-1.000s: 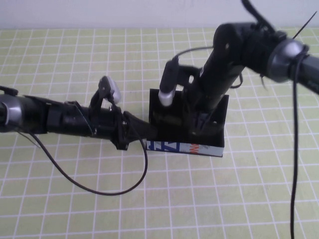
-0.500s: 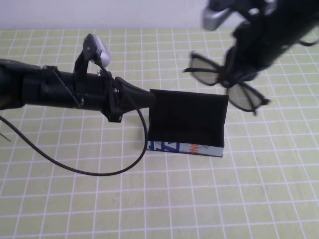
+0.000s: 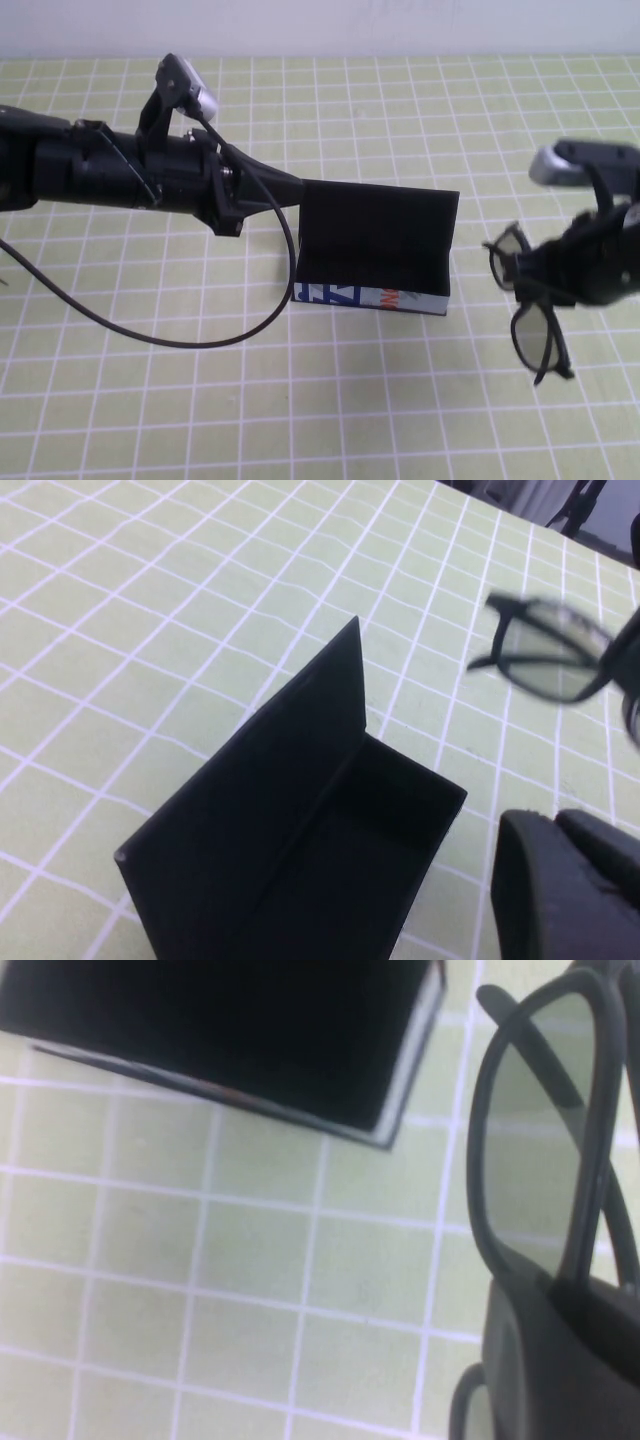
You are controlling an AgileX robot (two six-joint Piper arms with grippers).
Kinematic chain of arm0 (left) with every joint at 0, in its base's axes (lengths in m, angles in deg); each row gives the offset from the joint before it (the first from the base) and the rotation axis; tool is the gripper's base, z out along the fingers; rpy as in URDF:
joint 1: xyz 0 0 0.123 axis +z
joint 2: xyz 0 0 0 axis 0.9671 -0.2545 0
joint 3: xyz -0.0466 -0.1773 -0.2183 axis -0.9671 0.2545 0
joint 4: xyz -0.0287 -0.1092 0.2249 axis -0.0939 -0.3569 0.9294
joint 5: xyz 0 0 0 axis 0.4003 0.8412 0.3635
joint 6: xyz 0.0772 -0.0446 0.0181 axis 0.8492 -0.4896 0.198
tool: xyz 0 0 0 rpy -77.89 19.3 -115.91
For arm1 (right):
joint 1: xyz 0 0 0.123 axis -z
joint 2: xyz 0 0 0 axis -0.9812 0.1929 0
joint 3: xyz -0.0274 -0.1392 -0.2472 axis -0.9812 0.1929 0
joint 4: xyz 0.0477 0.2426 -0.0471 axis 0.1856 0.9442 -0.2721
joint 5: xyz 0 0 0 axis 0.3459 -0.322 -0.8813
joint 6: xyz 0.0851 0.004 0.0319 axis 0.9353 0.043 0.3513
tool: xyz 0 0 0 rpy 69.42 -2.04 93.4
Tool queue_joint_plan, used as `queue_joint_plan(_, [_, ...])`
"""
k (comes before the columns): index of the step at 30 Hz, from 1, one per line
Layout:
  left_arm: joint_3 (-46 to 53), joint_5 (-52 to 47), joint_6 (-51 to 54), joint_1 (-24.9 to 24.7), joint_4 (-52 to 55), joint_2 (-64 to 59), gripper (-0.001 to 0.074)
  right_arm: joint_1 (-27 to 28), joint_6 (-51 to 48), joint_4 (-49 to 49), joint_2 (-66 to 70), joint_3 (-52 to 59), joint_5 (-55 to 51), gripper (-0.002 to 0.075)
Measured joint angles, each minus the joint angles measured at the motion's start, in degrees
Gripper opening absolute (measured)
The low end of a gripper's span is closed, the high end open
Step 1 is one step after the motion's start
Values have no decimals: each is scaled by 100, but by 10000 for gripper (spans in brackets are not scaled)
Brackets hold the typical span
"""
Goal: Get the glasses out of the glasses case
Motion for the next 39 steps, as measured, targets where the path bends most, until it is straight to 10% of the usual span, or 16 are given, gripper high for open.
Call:
queue_joint_plan(13, [2, 0, -110, 0, 77, 0, -4, 0, 20, 276, 583, 817, 609, 47])
queue_joint_plan(22, [2, 10, -389, 0, 231, 0, -4, 0, -18, 289, 594, 772, 477, 323])
queue_joint_plan(39, [1919, 2305, -876, 0, -727, 2742, -4, 0, -18, 125, -3644, 1063, -1514, 11])
